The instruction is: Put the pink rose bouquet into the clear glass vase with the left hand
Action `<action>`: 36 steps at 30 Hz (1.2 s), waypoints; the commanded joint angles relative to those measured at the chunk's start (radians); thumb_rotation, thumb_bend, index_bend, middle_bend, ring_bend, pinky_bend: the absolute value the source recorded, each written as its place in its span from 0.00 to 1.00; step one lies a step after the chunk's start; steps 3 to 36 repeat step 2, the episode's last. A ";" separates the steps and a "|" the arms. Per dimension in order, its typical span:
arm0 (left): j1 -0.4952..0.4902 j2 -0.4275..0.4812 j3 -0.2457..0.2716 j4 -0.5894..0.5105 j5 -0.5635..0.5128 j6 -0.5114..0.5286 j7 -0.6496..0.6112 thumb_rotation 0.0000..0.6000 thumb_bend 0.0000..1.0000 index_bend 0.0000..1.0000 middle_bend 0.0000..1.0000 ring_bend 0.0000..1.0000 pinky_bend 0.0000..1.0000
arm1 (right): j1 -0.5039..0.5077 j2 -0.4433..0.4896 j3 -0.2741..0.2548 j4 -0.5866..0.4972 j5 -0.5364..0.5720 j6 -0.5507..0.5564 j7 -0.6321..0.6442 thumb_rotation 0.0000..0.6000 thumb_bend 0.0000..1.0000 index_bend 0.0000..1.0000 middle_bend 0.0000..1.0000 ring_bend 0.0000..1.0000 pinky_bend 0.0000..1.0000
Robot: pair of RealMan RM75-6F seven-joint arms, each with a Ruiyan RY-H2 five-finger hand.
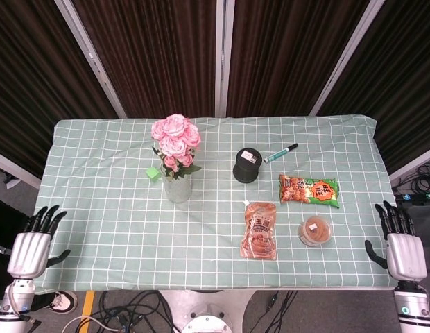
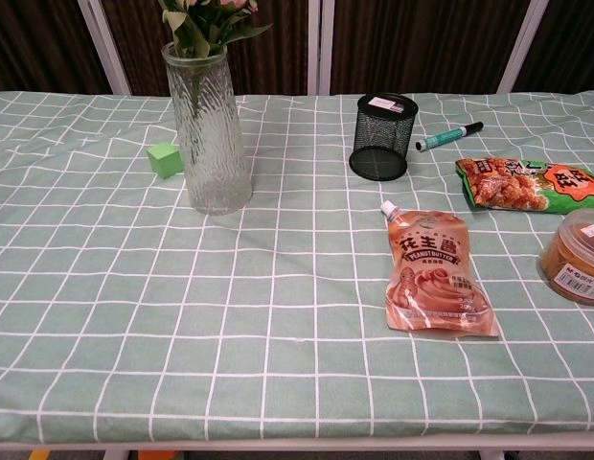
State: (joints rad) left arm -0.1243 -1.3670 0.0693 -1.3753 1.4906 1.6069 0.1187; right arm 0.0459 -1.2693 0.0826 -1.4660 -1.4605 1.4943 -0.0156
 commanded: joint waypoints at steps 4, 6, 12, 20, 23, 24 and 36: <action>0.003 0.001 -0.015 -0.002 0.013 0.006 -0.009 1.00 0.00 0.17 0.08 0.06 0.20 | 0.000 -0.003 0.000 0.003 -0.003 0.005 -0.008 1.00 0.28 0.00 0.00 0.00 0.00; 0.003 0.001 -0.015 -0.002 0.013 0.006 -0.009 1.00 0.00 0.17 0.08 0.06 0.20 | 0.000 -0.003 0.000 0.003 -0.003 0.005 -0.008 1.00 0.28 0.00 0.00 0.00 0.00; 0.003 0.001 -0.015 -0.002 0.013 0.006 -0.009 1.00 0.00 0.17 0.08 0.06 0.20 | 0.000 -0.003 0.000 0.003 -0.003 0.005 -0.008 1.00 0.28 0.00 0.00 0.00 0.00; 0.003 0.001 -0.015 -0.002 0.013 0.006 -0.009 1.00 0.00 0.17 0.08 0.06 0.20 | 0.000 -0.003 0.000 0.003 -0.003 0.005 -0.008 1.00 0.28 0.00 0.00 0.00 0.00; 0.003 0.001 -0.015 -0.002 0.013 0.006 -0.009 1.00 0.00 0.17 0.08 0.06 0.20 | 0.000 -0.003 0.000 0.003 -0.003 0.005 -0.008 1.00 0.28 0.00 0.00 0.00 0.00; 0.003 0.001 -0.015 -0.002 0.013 0.006 -0.009 1.00 0.00 0.17 0.08 0.06 0.20 | 0.000 -0.003 0.000 0.003 -0.003 0.005 -0.008 1.00 0.28 0.00 0.00 0.00 0.00; 0.003 0.001 -0.015 -0.002 0.013 0.006 -0.009 1.00 0.00 0.17 0.08 0.06 0.20 | 0.000 -0.003 0.000 0.003 -0.003 0.005 -0.008 1.00 0.28 0.00 0.00 0.00 0.00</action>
